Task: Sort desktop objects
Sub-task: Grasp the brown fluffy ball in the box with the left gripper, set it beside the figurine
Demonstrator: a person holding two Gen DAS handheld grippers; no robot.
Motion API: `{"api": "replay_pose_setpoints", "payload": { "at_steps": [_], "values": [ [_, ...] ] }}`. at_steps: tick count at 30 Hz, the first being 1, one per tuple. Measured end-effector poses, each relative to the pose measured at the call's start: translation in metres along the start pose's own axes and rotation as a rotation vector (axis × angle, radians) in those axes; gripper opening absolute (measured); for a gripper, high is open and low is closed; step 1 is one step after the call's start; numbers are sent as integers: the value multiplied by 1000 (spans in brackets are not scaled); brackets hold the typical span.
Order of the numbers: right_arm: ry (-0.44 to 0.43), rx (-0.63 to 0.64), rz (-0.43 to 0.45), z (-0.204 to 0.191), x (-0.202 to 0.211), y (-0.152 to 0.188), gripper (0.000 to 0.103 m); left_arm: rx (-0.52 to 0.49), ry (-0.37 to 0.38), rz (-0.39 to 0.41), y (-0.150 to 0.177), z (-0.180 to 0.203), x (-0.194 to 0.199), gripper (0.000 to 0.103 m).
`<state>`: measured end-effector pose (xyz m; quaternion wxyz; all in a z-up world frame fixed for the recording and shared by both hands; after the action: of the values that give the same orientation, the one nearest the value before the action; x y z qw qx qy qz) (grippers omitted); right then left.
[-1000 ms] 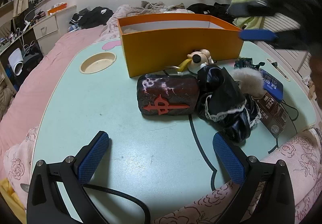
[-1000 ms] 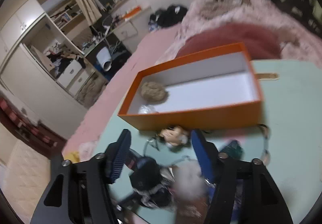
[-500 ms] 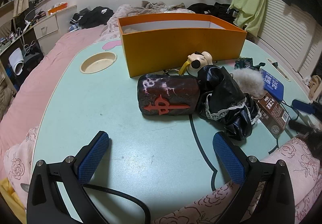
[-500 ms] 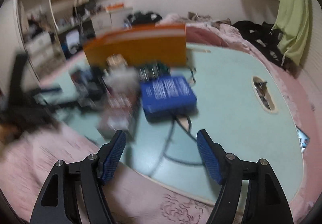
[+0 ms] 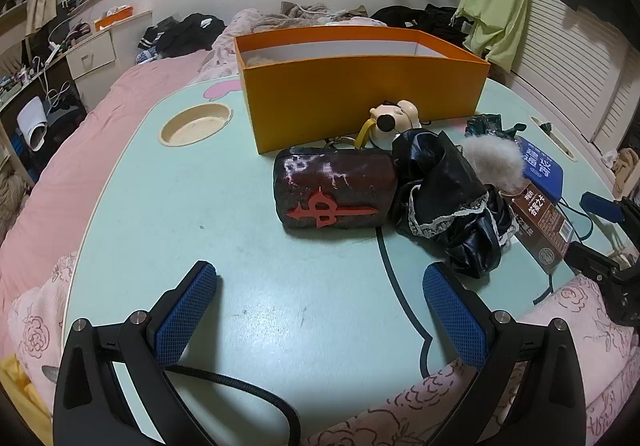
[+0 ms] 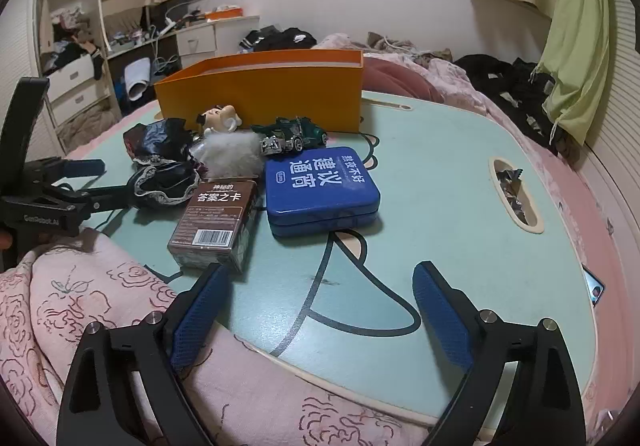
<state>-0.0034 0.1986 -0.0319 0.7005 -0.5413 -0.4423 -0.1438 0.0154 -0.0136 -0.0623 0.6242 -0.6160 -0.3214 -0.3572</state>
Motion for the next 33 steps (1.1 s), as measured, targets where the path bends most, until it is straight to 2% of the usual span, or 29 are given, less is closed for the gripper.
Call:
{"api": "replay_pose_setpoints", "payload": {
  "at_steps": [5, 8, 12, 15, 17, 18, 20, 22, 26, 28, 30, 33],
  "values": [
    [-1, 1, 0, 0, 0, 0, 94, 20, 30, 22, -3, -4, 6, 103],
    [-2, 2, 0, 1, 0, 0, 94, 19, 31, 80, -14, -11, 26, 103],
    [-2, 2, 0, 1, -1, -1, 94, -8, 2, 161, -46, -23, 58, 102],
    [-3, 3, 0, 2, -1, -1, 95, -50, 13, 181, -83, -26, 75, 90],
    [-3, 3, 0, 1, -1, -1, 95, -83, 11, 157, -102, -23, 75, 71],
    [-3, 3, 0, 1, -1, -1, 95, -104, 10, 135, -114, -22, 73, 67],
    [-3, 3, 1, 2, -2, -1, 95, -147, 10, 83, -138, -18, 62, 48],
    [-5, 4, 0, 2, -1, -1, 95, -152, 6, 3, -160, -19, 42, 35],
    [-5, 5, 1, 2, -1, -1, 95, -143, -2, -136, -183, -16, 4, 35],
    [-6, 5, 1, 2, -2, -1, 95, -127, -32, -187, -189, -14, -13, 35],
    [-6, 5, 3, 1, 2, -4, 95, -128, -76, -229, -191, -13, -29, 35],
    [-5, 4, 3, 1, 5, -4, 95, -166, -183, -298, -193, -10, -56, 35]
  ]
}}
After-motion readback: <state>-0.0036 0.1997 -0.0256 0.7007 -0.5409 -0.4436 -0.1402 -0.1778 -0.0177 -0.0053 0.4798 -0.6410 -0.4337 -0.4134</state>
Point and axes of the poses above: each gripper's, at about its wrist camera, not at the fingertips, and x roughly against the way its jaws point, z to its right, y to its underside, the point moved 7 cm from there along -x, roughly the way its jaws point, and after that the axes turned 9 degrees about -z, right-handed, at the moved point
